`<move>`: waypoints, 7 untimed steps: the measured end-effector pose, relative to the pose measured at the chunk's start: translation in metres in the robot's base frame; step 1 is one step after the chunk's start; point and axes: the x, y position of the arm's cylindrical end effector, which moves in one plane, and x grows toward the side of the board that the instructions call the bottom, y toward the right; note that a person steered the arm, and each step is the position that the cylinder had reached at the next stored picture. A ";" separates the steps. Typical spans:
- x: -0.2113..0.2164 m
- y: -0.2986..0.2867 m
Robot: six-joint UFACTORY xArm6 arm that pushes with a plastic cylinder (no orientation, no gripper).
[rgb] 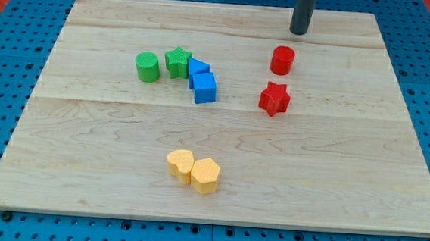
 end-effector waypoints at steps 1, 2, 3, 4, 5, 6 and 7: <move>0.035 -0.003; 0.021 -0.010; 0.025 -0.072; 0.067 -0.043; 0.081 0.033; 0.082 0.012; 0.151 -0.002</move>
